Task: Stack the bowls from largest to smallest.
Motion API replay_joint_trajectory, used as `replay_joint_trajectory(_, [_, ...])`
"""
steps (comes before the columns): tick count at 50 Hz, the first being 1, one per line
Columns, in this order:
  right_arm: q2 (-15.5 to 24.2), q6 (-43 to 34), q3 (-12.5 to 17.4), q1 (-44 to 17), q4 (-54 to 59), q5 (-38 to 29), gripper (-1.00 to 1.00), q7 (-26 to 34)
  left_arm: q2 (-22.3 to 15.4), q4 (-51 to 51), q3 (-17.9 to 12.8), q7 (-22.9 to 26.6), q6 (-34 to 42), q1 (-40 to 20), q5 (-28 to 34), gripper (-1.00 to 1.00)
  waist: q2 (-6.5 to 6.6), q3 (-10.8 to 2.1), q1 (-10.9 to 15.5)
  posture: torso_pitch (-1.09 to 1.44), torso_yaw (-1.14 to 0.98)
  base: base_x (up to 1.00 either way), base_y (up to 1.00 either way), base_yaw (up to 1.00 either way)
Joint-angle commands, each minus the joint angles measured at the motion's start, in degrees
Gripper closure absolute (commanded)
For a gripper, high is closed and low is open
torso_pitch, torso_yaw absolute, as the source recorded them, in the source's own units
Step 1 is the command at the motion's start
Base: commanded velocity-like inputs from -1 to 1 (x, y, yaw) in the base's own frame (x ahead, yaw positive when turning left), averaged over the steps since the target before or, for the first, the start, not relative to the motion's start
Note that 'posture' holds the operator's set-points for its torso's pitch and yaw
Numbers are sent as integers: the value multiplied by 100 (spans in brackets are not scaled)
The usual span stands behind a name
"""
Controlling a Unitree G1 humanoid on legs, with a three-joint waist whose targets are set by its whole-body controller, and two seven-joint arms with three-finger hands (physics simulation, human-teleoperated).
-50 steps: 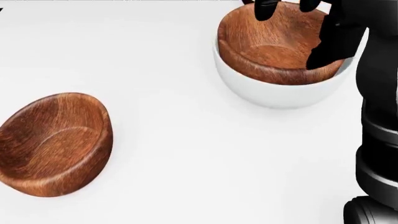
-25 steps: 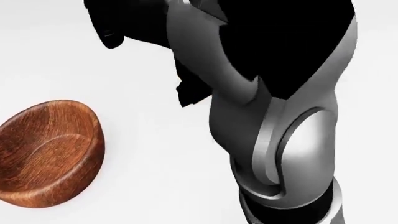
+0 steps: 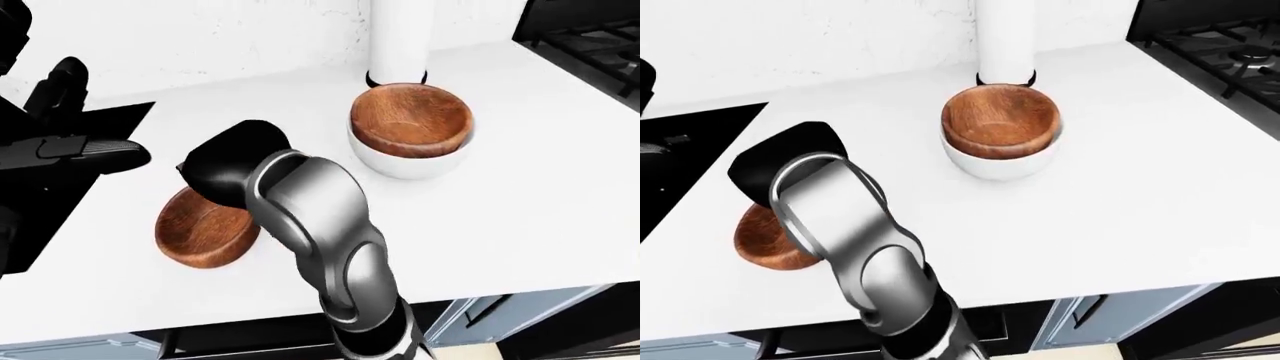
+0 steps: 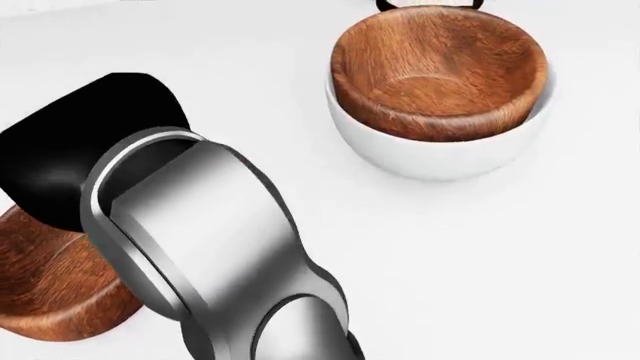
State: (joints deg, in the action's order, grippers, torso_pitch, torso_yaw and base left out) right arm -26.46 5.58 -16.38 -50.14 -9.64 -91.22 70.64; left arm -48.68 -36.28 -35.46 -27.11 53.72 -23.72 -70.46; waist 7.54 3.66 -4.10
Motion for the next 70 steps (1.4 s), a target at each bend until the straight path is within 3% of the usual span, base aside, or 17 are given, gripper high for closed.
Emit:
replay_joint_trajectory(1, [-114, 55, -37, -120, -110, -16, -29, -245, -110, -39, -141, 12, -158, -105, 60, -100, 54, -124, -5, 0, 0, 0, 0, 0])
replay_joint_trajectory(11, [-386, 261, -181, 179, 278, -12, -30, -748, -85, -18, -164, 72, -155, -90, 118, -100, 82, -140, 8, 0, 0, 0, 0, 0])
replay_joint_trajectory(32, [-403, 383, -317, 620, 1235, 98, -15, -1640, -14, -29, -228, 170, -147, -11, 197, -100, 83, -174, 55, 0, 0, 0, 0, 0])
replay_joint_trajectory(42, [-299, 457, -338, 781, 1519, 113, 40, -1915, 27, -48, -210, 213, -157, 22, 250, -100, 68, -185, 72, 0, 0, 0, 0, 0])
replay_joint_trajectory(53, [-206, 474, -340, 860, 1679, 146, 62, -2071, 98, -58, -209, 281, -145, 45, 349, -100, 69, -199, 89, 0, 0, 0, 0, 0])
replay_joint_trajectory(58, [-182, 472, -306, 810, 1714, 182, 100, -2113, 119, -67, -212, 294, -126, 38, 371, -100, 67, -213, 92, 0, 0, 0, 0, 0])
replay_joint_trajectory(70, [137, 312, 20, 329, 1152, 440, 100, -1506, 100, -84, -197, 250, -86, -3, 345, -100, 21, -196, 73, 0, 0, 0, 0, 0])
